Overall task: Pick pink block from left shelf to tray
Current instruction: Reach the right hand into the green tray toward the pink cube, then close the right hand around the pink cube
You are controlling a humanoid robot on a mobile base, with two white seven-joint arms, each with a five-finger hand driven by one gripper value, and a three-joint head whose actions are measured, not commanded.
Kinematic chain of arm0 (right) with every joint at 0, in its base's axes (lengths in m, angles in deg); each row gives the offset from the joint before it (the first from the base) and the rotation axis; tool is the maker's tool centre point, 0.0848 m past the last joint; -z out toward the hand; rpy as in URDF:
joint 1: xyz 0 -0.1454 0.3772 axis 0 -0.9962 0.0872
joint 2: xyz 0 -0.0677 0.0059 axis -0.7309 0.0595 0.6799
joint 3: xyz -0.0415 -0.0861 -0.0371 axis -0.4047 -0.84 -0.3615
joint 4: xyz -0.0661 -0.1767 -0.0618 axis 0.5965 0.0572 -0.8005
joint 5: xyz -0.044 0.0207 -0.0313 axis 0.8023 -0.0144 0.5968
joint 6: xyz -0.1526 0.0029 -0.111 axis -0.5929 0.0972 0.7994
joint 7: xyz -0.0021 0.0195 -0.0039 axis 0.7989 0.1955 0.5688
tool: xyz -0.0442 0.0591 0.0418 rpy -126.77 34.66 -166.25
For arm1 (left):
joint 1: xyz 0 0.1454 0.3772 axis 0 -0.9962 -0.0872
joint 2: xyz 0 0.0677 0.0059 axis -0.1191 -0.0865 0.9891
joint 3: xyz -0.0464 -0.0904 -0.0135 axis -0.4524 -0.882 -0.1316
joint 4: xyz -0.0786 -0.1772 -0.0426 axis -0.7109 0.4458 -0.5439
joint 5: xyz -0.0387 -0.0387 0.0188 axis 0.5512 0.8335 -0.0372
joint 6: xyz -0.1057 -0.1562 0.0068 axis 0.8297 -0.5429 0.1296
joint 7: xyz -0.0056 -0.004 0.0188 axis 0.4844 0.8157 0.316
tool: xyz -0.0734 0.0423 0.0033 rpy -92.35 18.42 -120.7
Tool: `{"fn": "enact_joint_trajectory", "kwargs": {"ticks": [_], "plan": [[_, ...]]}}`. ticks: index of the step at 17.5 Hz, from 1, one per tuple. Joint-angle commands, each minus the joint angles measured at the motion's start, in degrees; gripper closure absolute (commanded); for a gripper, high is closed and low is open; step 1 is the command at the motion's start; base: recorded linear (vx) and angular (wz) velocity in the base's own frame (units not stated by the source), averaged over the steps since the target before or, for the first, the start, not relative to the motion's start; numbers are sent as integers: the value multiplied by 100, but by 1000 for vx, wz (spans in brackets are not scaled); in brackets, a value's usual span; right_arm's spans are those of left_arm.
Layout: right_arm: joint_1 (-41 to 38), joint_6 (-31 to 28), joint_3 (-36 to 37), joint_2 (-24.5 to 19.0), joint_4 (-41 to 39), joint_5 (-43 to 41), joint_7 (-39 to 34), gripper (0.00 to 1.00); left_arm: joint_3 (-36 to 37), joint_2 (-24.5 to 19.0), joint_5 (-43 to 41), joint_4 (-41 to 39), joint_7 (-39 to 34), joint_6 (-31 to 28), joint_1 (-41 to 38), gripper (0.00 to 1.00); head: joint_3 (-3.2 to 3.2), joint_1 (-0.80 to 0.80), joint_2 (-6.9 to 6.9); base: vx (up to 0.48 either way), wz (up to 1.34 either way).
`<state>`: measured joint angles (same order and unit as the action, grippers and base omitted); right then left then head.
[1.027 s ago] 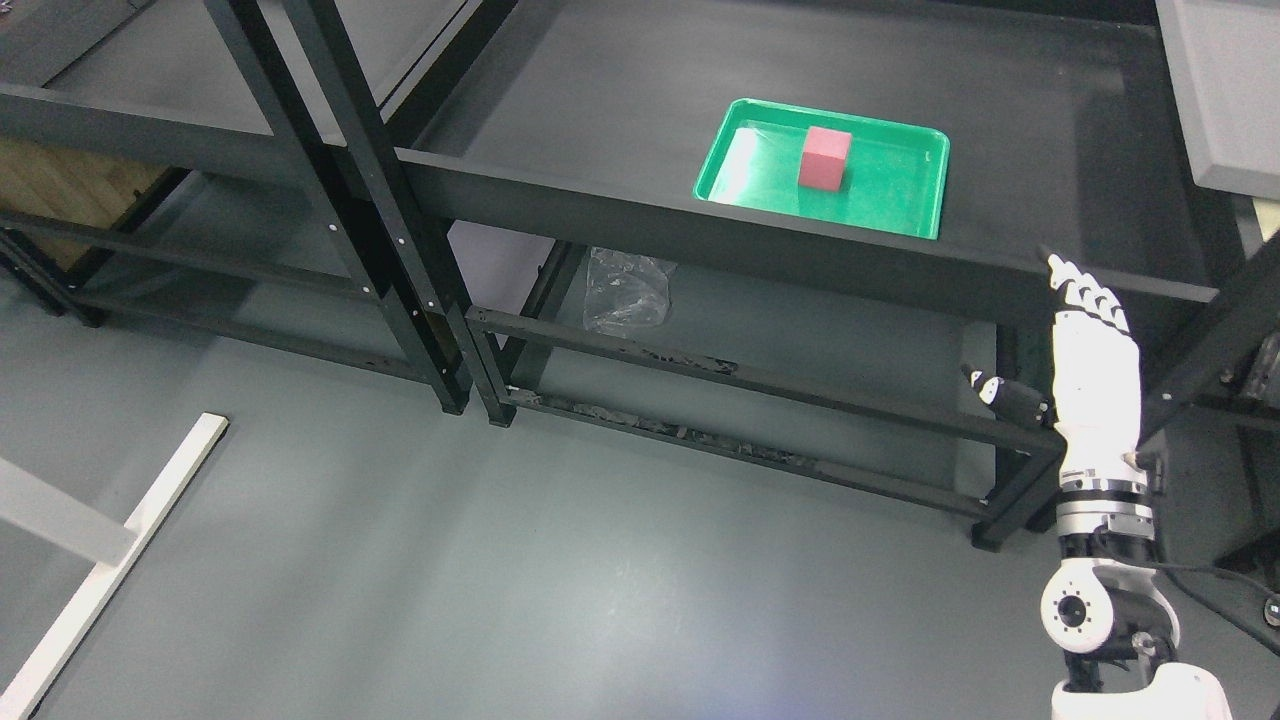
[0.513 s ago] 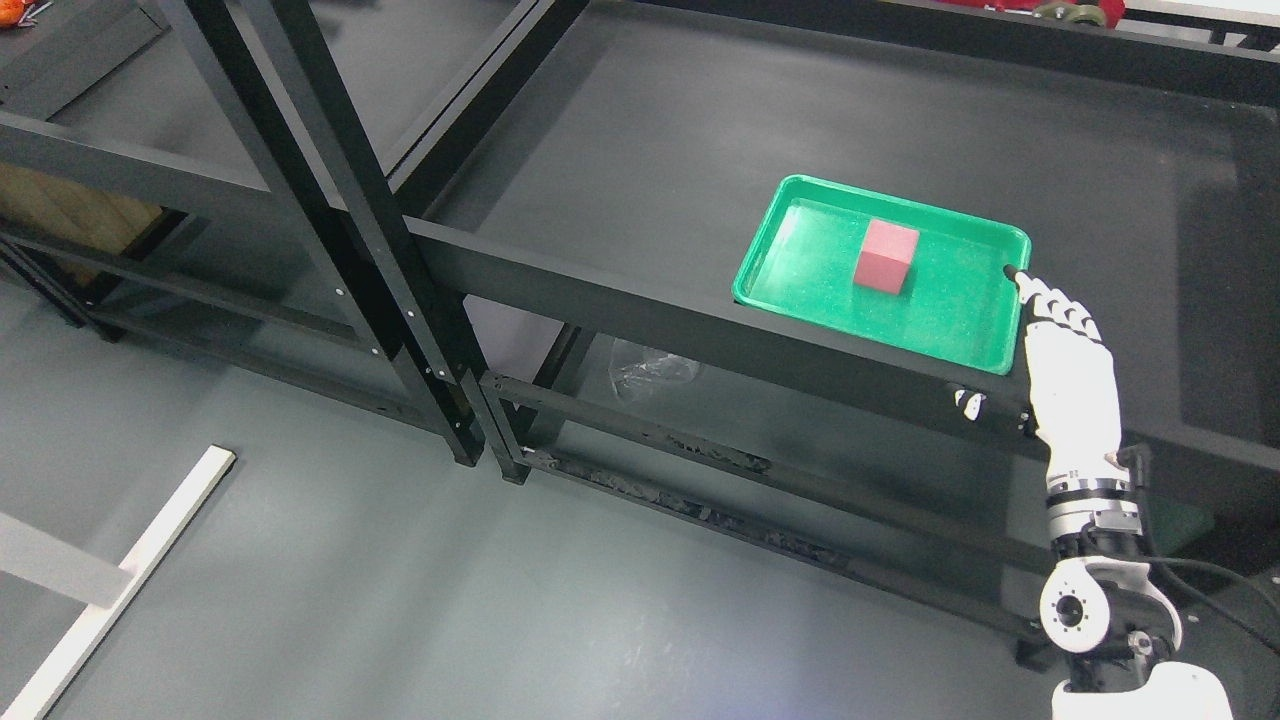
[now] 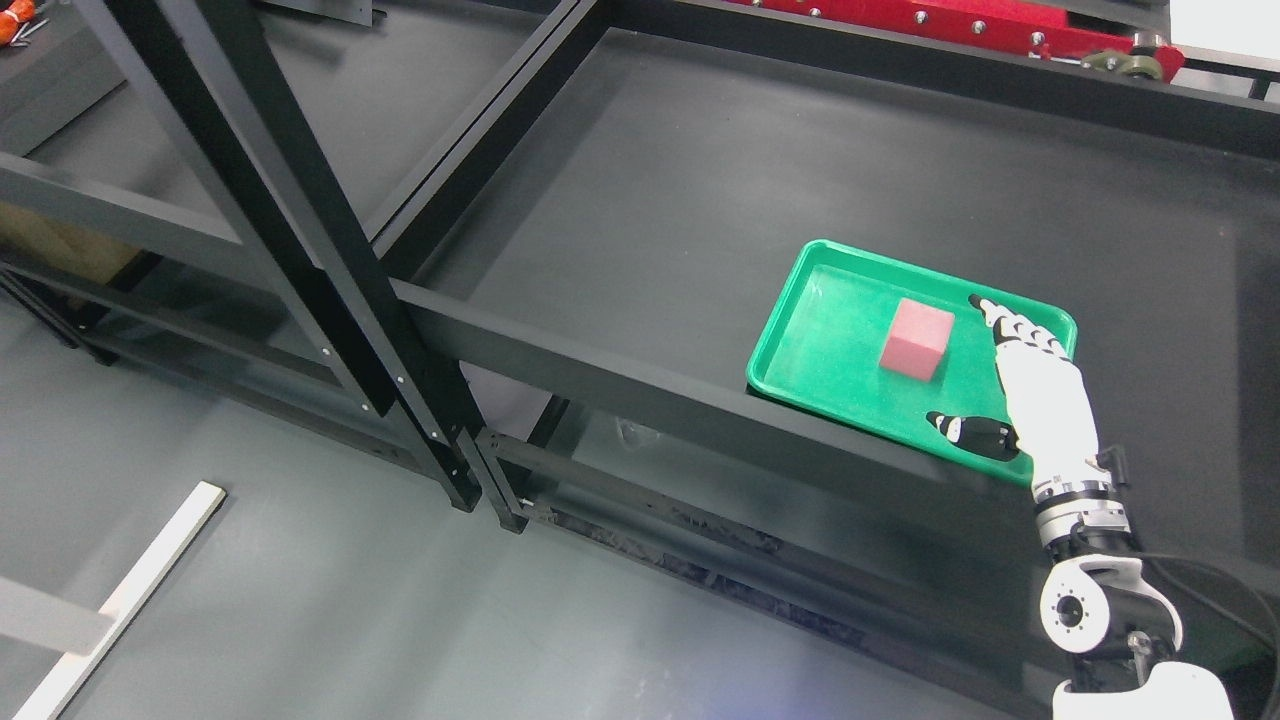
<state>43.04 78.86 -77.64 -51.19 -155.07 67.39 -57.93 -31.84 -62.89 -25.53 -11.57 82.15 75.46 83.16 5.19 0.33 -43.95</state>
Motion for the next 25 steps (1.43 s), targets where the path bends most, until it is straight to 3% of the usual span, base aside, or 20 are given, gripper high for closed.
{"fn": "enact_joint_trajectory", "kwargs": {"ticks": [1, 7, 25], "plan": [[-176, 4, -90, 107, 107, 53, -168, 0, 0, -100, -9, -100, 2, 4, 176, 0, 0, 0, 0, 227, 0], [-273, 12, -406, 362, 336, 115, -467, 0, 0, -100, -9, -100, 2, 4, 176, 0, 0, 0, 0, 185, 4], [-343, 74, -582, 424, 960, 519, -467, 2, 0, -100, -9, -100, 2, 4, 176, 0, 0, 0, 0, 82, 0]]}}
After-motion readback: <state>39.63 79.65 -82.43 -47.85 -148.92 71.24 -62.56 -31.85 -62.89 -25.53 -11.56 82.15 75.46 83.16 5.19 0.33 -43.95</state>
